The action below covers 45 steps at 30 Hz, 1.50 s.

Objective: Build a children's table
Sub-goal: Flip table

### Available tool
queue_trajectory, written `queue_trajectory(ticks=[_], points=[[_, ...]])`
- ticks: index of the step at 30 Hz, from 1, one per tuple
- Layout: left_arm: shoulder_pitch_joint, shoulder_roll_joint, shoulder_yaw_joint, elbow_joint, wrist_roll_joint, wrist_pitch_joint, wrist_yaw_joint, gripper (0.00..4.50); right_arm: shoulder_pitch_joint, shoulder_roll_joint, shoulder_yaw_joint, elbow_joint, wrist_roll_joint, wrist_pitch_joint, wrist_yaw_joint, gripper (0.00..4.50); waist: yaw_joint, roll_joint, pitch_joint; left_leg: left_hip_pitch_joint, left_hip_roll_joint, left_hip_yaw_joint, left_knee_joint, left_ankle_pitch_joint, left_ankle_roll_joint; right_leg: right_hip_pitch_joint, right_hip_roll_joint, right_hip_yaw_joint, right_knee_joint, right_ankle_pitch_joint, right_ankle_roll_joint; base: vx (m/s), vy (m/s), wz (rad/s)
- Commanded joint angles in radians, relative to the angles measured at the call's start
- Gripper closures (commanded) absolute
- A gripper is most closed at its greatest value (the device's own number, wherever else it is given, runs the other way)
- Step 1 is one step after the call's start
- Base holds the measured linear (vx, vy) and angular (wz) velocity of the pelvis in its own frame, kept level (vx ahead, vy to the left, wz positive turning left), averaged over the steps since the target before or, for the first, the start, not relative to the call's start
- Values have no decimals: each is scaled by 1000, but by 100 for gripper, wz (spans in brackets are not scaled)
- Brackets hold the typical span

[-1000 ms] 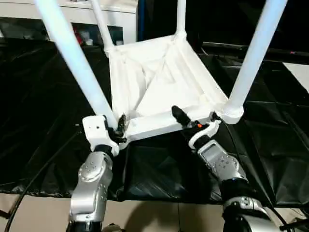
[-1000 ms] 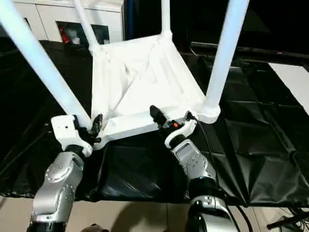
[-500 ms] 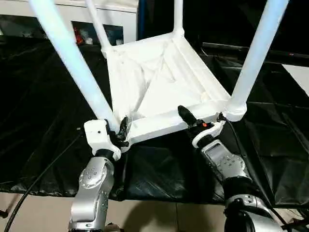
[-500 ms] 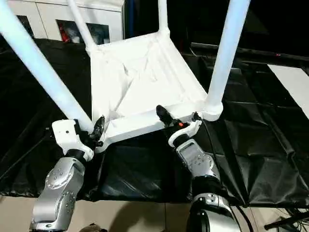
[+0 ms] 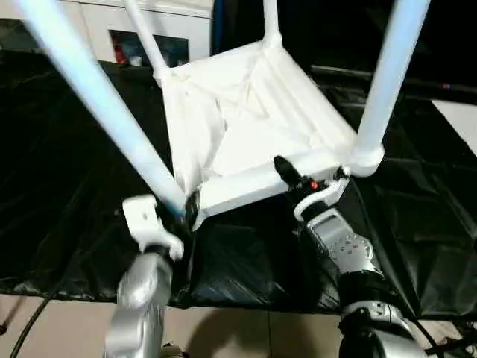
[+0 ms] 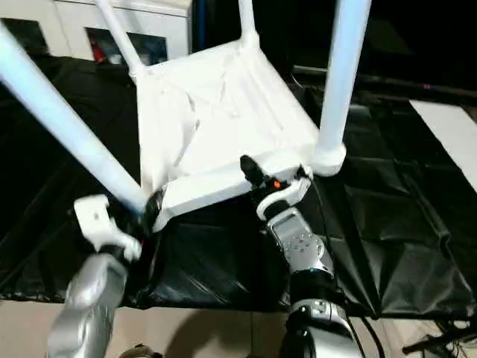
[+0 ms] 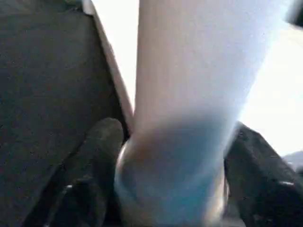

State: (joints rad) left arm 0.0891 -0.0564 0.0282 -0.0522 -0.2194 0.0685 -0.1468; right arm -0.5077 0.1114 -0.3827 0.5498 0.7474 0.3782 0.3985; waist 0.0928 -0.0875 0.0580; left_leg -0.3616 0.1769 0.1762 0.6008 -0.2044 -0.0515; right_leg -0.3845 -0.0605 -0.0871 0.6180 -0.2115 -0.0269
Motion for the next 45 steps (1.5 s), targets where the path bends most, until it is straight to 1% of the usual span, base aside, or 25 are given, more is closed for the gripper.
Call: queue_trajectory(ticks=[1, 3, 5, 8, 9, 10, 14, 16, 18, 19, 21, 23, 24, 25, 26, 27, 28, 31, 36, 37, 38, 41, 42, 43, 45], points=[[50, 8, 29, 14, 23, 24, 22, 79, 12, -28, -14, -85, -46, -73, -43, 248, -1, 2, -51, 13, 76, -20, -83, -111, 6, 35, -104, 69, -78, -167, -119, 0, 0, 0], [83, 36, 25, -20, 43, 20, 17, 79, 45, -23, 5, -129, -72, -88, -57, 248, 0, 9, -50, 13, 75, -22, -87, -149, -11, 34, -104, 70, -82, -194, -106, 0, 0, 0], [109, 60, 13, -47, 63, 7, 2, 79, 82, -23, 39, -173, -119, -98, -70, 249, -1, 3, -50, 9, 74, -25, -90, -161, -17, 38, -102, 70, -83, -207, -90, 0, 0, 0], [140, 119, -30, -122, 103, -13, -49, 79, 119, -29, 80, -223, -192, -116, -105, 249, 2, 4, -52, 11, 74, -26, -91, -146, -17, 38, -100, 70, -79, -181, -78, 0, 0, 0], [148, 137, -43, -147, 119, -16, -61, 79, 127, -28, 82, -241, -202, -121, -118, 249, 1, 4, -50, 13, 72, -24, -91, -145, -13, 34, -98, 70, -80, -178, -75, 0, 0, 0], [160, 160, -59, -181, 135, -16, -79, 79, 139, -29, 85, -269, -214, -124, -135, 249, 6, 9, -48, 17, 73, -23, -92, -162, -18, 31, -97, 71, -81, -197, -67, 0, 0, 0], [182, 222, -103, -274, 172, -8, -129, 79, 172, -45, 102, -350, -253, -126, -184, 249, 17, 13, -44, 22, 74, -25, -99, -205, -39, 24, -96, 72, -84, -235, -52, 0, 0, 0], [187, 242, -117, -311, 176, 3, -146, 79, 184, -52, 106, -388, -262, -117, -203, 249, 17, 12, -39, 22, 71, -24, -104, -267, -57, 21, -96, 75, -91, -298, -44, 0, 0, 0], [187, 259, -124, -335, 192, 8, -150, 79, 200, -69, 126, -422, -293, -112, -220, 249, 16, 9, -39, 21, 68, -26, -104, -277, -63, 20, -94, 78, -93, -324, -24, 0, 0, 0], [183, 265, -121, -346, 196, 14, -148, 79, 212, -82, 144, -442, -311, -103, -224, 249, 16, 13, -41, 21, 68, -27, -104, -277, -65, 21, -95, 79, -91, -323, -21, 0, 0, 0], [175, 275, -114, -364, 211, 28, -133, 79, 233, -100, 171, -481, -327, -85, -240, 248, 15, 7, -41, 18, 64, -25, -102, -265, -57, 22, -91, 81, -91, -314, -4, 0, 0, 0], [145, 307, -104, -388, 249, 39, -133, 79, 247, -110, 177, -530, -307, -51, -247, 248, 13, 1, -42, 16, 62, -25, -101, -257, -46, 23, -90, 82, -93, -331, 7, 0, 0, 0], [134, 318, -102, -398, 256, 46, -138, 79, 250, -117, 181, -543, -309, -38, -254, 248, 14, 4, -43, 17, 62, -26, -101, -252, -45, 22, -91, 83, -91, -331, 8, 0, 0, 0], [104, 342, -98, -419, 274, 68, -149, 79, 255, -147, 205, -568, -335, -7, -265, 248, 15, 7, -44, 23, 62, -25, -100, -245, -46, 17, -86, 82, -88, -312, 10, 0, 0, 0], [71, 366, -101, -428, 288, 85, -167, 79, 253, -168, 217, -584, -350, 34, -285, 248, 11, 1, -43, 21, 61, -25, -101, -239, -48, 19, -83, 81, -88, -305, 12, 0, 0, 0], [48, 383, -103, -435, 297, 97, -181, 79, 252, -181, 224, -595, -359, 64, -300, 248, 15, 3, -45, 25, 60, -25, -100, -238, -49, 17, -82, 81, -87, -300, 13, 0, 0, 0], [48, 383, -103, -435, 297, 97, -181, 79, 252, -181, 224, -595, -359, 64, -300, 248, 11, 2, -44, 22, 59, -24, -101, -228, -53, 18, -81, 81, -83, -285, 8, 0, 0, 0], [-34, 411, -107, -457, 294, 152, -211, 79, 241, -233, 263, -631, -397, 154, -342, 248, 12, 2, -46, 28, 57, -20, -98, -234, -66, 12, -79, 83, -82, -275, 2, 0, 0, 0], [-103, 430, -96, -420, 303, 148, -208, 79, 229, -276, 285, -673, -405, 220, -388, 248, 11, -3, -51, 26, 55, -24, -99, -241, -83, 19, -78, 81, -79, -231, 8, 0, 0, 0], [-108, 436, -97, -416, 307, 151, -208, 79, 232, -286, 290, -684, -408, 229, -396, 248, 9, -7, -53, 24, 55, -23, -96, -233, -82, 20, -79, 82, -77, -211, 7, 0, 0, 0], [-110, 439, -97, -415, 308, 151, -208, 79, 234, -290, 292, -689, -408, 238, -403, 248, 7, -3, -52, 27, 56, -24, -98, -254, -89, 17, -79, 82, -80, -227, 10, 0, 0, 0], [-130, 450, -98, -409, 314, 158, -215, 79, 240, -305, 302, -714, -414, 281, -440, 248, 2, -12, -55, 34, 55, -27, -98, -316, -103, 13, -77, 80, -86, -289, 21, 0, 0, 0], [-150, 449, -99, -406, 315, 167, -222, 79, 240, -311, 307, -720, -426, 296, -456, 249, 1, -9, -51, 39, 55, -27, -98, -357, -105, 5, -76, 81, -92, -325, 21, 0, 0, 0], [-161, 450, -103, -400, 315, 163, -228, 79, 239, -312, 314, -716, -437, 298, -462, 250, 1, -15, -49, 42, 54, -29, -98, -394, -106, 2, -77, 80, -98, -377, 25, 0, 0, 0], [-174, 453, -110, -390, 318, 159, -235, 79, 235, -311, 323, -709, -451, 300, -470, 253, -2, -19, -46, 44, 54, -34, -100, -442, -106, 0, -80, 78, -105, -444, 29, 0, 0, 0]])
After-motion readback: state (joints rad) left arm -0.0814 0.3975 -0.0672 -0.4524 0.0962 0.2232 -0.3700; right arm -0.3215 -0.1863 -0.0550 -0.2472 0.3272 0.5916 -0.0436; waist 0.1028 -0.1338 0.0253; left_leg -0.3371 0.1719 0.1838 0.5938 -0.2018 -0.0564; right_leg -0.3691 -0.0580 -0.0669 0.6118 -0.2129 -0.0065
